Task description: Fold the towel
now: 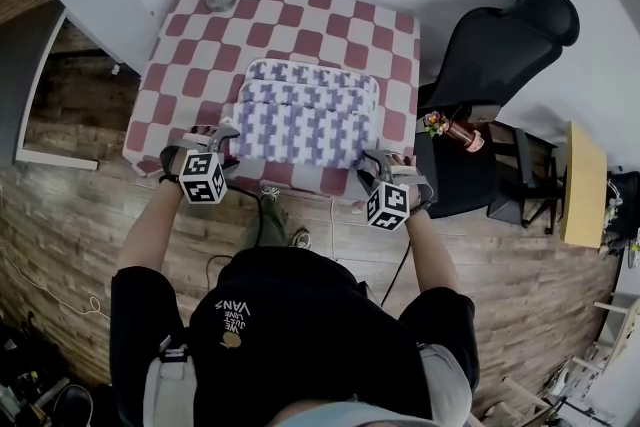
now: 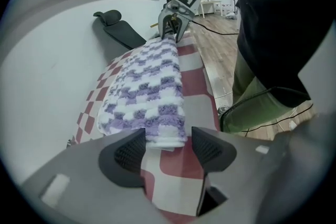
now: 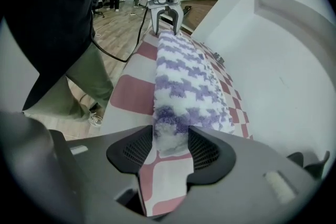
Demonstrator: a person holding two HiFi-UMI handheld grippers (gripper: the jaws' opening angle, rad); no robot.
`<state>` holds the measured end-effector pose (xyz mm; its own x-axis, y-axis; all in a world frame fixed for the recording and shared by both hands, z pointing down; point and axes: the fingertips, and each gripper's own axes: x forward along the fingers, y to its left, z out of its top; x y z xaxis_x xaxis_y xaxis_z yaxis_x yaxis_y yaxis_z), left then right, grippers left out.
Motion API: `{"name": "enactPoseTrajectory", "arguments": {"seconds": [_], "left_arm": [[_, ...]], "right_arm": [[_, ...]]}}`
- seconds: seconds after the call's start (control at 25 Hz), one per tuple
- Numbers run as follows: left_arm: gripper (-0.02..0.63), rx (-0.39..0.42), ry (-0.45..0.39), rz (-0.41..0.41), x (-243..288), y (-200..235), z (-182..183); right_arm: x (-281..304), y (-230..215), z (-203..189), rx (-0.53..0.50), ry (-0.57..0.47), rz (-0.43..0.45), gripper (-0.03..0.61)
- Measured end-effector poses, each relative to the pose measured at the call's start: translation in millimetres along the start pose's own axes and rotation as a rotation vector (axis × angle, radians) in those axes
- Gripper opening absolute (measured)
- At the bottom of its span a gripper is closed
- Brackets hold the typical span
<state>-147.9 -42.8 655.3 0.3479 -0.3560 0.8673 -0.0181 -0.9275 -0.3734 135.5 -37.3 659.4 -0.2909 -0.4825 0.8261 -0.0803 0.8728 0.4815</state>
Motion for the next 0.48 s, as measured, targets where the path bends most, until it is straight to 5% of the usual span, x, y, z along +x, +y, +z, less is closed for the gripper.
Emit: {"name": "enactPoseTrajectory", "arguments": {"seconds": [0.16,0.48], "left_arm": [[0.266,0.002,0.031,-0.029,8,1,-4],[0.131,-0.079,0.023,-0.014,7,5,-7]], "right_arm": [[10,-9,1,0.044,0.015,0.018,0.165],[11,-10,3,0.201,-0.027,0.055,0.064]]}}
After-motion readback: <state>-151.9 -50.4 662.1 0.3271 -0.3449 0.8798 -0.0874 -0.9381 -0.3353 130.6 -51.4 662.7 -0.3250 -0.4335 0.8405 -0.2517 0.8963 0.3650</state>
